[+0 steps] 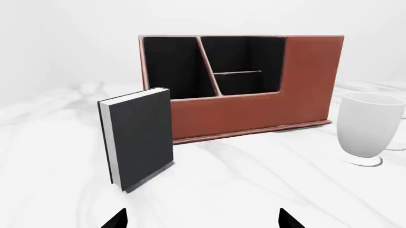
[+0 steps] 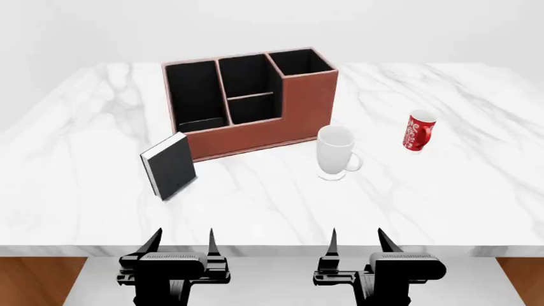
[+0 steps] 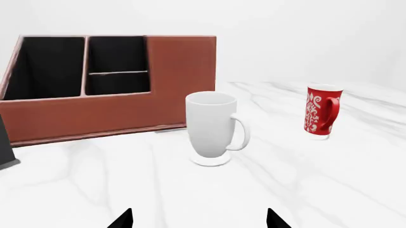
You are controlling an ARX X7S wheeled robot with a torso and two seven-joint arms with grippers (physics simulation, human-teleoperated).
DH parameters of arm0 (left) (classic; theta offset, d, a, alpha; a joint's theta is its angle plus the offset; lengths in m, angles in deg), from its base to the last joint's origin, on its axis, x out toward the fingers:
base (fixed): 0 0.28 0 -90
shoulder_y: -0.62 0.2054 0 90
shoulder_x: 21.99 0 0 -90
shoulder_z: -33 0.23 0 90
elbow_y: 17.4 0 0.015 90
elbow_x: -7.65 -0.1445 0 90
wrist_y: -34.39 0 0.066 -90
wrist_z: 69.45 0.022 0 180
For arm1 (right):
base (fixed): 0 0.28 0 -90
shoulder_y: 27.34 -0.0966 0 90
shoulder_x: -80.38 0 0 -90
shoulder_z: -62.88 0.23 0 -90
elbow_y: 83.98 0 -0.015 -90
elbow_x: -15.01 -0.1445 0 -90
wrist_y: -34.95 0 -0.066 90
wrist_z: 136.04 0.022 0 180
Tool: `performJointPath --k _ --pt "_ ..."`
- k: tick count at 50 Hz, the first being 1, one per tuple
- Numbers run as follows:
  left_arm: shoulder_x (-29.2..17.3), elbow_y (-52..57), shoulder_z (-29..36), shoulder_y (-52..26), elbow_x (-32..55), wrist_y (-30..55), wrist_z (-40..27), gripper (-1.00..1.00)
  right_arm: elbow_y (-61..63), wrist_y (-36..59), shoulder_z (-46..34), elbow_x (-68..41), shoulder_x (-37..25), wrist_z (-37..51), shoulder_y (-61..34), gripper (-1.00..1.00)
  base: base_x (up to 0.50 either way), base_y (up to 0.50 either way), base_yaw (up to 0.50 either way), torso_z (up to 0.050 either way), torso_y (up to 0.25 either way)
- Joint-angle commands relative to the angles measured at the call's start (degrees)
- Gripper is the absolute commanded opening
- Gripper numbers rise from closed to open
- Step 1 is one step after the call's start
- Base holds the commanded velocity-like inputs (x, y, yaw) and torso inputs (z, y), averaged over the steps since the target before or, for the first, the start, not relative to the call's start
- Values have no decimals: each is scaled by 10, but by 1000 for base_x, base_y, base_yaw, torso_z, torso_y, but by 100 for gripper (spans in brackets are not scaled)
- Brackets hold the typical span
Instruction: Pick up the red mug and place it to the right of the caddy.
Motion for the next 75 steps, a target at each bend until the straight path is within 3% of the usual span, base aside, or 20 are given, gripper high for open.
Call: performJointPath --k 1,8,51,53,56,57,58,60,63,64,67,70,75 --pt "-10 -1 12 0 7 -2 -8 100 3 7 -11 -21 -10 0 -2 100 0 0 0 0 0" --pt "-23 -5 30 -1 13 -2 -23 100 11 9 -31 -52 -25 -10 1 100 0 -11 0 0 0" --pt "-56 -17 74 -9 32 3 -67 100 -3 38 -64 -90 -57 29 -17 100 0 -475 0 0 0" --pt "-51 26 73 -20 25 90 -89 100 26 75 -59 -100 -62 36 -26 100 0 0 0 0 0" --pt "-54 171 71 -45 31 234 -101 100 97 157 -67 -101 -77 44 -54 100 0 0 0 0 0" --pt "-54 203 68 -55 33 249 -106 100 113 183 -72 -100 -83 44 -64 100 0 0 0 0 0" --pt "-51 282 64 -95 47 335 -107 100 151 222 -71 -105 -89 48 -82 100 0 0 0 0 0" --pt "-35 360 38 -143 80 416 -117 100 181 254 -72 -107 -94 53 -95 100 0 0 0 0 0" --pt "-32 442 33 -209 94 509 -133 100 209 263 -59 -111 -94 64 -103 100 0 0 0 0 0" --pt "-19 470 6 -225 129 548 -125 100 206 243 -50 -119 -92 61 -96 100 0 0 0 0 0" --pt "-36 484 30 -212 118 533 -131 100 199 232 -54 -113 -95 62 -95 100 0 0 0 0 0" --pt "-28 482 -1 -216 160 560 -113 100 204 202 -55 -113 -98 56 -84 100 92 0 0 0 0" --pt "-38 462 6 -217 149 538 -122 100 226 218 -56 -116 -99 64 -82 100 455 0 0 0 0"
